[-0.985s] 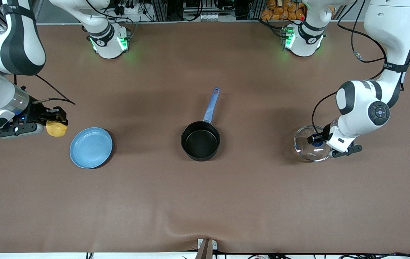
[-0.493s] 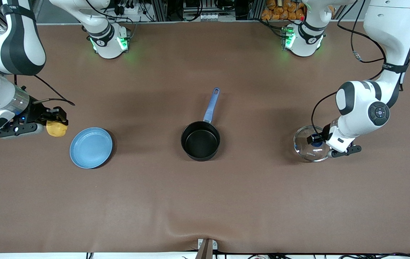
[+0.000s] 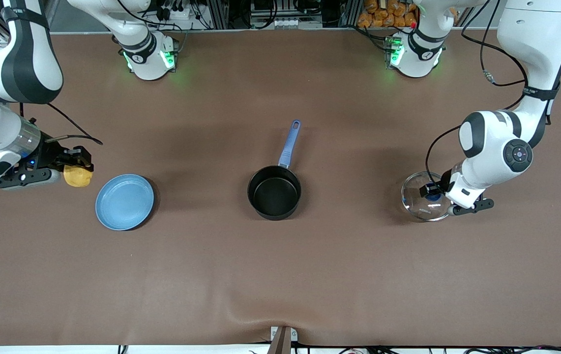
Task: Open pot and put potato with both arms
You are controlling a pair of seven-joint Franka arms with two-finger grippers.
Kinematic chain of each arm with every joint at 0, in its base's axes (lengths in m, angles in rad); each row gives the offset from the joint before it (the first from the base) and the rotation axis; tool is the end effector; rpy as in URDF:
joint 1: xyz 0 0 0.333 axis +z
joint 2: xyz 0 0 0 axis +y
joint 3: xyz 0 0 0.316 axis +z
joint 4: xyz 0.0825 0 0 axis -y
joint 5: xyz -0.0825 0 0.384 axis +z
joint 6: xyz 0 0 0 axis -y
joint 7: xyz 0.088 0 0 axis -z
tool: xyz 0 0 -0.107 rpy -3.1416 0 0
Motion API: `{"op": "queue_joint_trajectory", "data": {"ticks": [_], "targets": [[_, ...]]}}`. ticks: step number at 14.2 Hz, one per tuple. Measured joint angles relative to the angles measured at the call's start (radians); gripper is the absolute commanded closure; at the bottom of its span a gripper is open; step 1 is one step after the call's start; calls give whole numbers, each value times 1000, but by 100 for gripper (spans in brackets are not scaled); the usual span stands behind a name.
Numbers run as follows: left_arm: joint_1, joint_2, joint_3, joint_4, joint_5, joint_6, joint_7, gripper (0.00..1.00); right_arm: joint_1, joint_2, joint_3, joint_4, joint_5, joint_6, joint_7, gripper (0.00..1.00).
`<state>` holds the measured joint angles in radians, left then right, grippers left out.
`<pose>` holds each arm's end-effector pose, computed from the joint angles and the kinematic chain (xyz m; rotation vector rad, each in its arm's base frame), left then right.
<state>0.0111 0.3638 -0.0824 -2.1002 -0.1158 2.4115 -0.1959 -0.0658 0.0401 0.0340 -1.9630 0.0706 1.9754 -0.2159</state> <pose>0.5755 -0.0414 0.2408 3.0255 0.3304 -0.1002 0.5633 -0.0136 0.4502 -3.0634 -0.2385 0.0297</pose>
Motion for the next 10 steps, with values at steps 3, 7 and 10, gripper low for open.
{"op": "queue_joint_trajectory", "data": {"ticks": [3,7,10], "targets": [[0,5,0,0,0,1,0,100,0,0,0,0,0,0,0,100],[0,7,-1,0,0,1,0,100,209,6,16,203,-21,-144,318,100],[-1,8,-2,2,0,2,0,100,303,4,25,272,-42,-191,416,100]]}}
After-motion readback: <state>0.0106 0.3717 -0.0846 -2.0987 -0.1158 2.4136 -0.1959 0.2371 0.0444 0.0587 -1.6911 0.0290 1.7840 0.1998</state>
